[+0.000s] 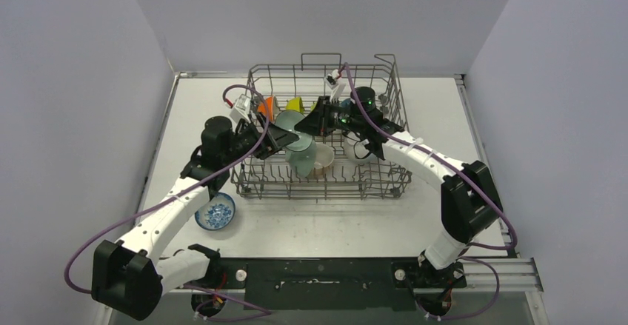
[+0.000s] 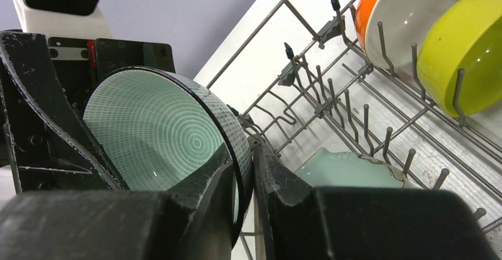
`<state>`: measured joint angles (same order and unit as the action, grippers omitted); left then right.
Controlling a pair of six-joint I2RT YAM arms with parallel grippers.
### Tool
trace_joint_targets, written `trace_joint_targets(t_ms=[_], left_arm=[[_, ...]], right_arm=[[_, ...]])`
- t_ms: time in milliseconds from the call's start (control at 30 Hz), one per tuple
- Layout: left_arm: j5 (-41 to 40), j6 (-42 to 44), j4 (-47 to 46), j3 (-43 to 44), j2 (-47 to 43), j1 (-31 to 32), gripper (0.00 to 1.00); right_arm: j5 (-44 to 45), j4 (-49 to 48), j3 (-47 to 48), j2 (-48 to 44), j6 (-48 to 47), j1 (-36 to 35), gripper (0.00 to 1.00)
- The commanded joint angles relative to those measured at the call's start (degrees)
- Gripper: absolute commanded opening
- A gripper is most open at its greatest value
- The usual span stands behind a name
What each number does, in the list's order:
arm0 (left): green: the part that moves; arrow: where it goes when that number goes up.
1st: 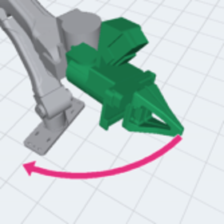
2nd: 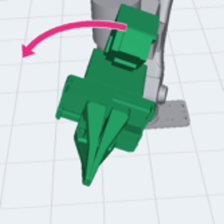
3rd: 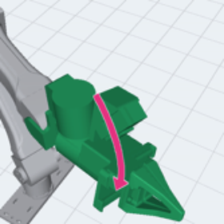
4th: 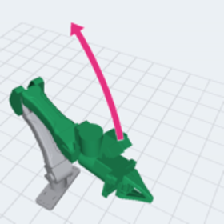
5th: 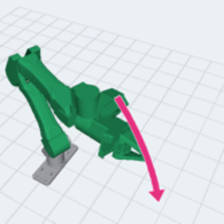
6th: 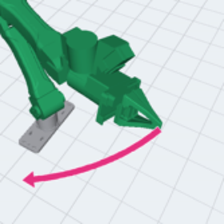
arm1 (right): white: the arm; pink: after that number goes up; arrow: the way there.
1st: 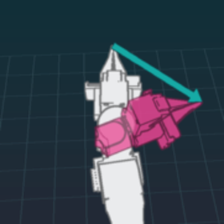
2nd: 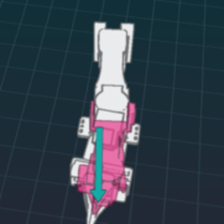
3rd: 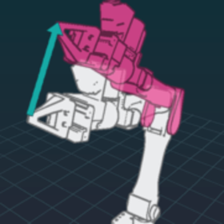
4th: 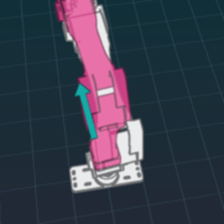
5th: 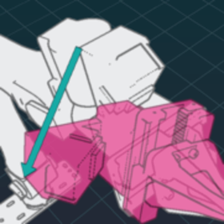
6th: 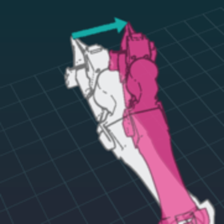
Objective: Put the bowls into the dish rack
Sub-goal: Move the dish rack to the center of the board.
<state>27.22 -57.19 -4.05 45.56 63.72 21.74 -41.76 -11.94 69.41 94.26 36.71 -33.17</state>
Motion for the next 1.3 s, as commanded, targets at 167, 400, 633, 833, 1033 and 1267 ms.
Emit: trace_joint_targets(t_ms=[167,400,633,833,1033,1267], left_arm=[[1.01,0.76,-3.53,2.58,0.26,-1.38,0.71],[-1.56,3.66,-1.27,3.69,-0.73,-2.41,0.59],[-2.76,7.35,2.56,4.24,-1.74,-3.63,0.12],[-5.96,11.30,10.25,5.27,-3.40,-6.26,0.00],[-13.66,17.25,19.86,8.01,-5.42,-9.27,0.00],[-23.53,22.34,27.68,10.99,-8.38,-10.10,0.00]], right_arm=[[-3.95,-5.66,3.10,-2.44,0.29,-1.60,0.05],[-3.86,-2.73,3.89,-1.90,-1.73,-1.96,0.05],[-2.92,-1.95,4.04,-1.24,-2.29,-1.82,0.19],[-1.02,0.92,5.75,-0.10,-5.21,-1.59,0.62],[1.85,4.97,8.06,2.01,-9.23,-1.03,0.83],[6.75,13.34,12.59,6.55,-15.43,-1.06,0.84]])
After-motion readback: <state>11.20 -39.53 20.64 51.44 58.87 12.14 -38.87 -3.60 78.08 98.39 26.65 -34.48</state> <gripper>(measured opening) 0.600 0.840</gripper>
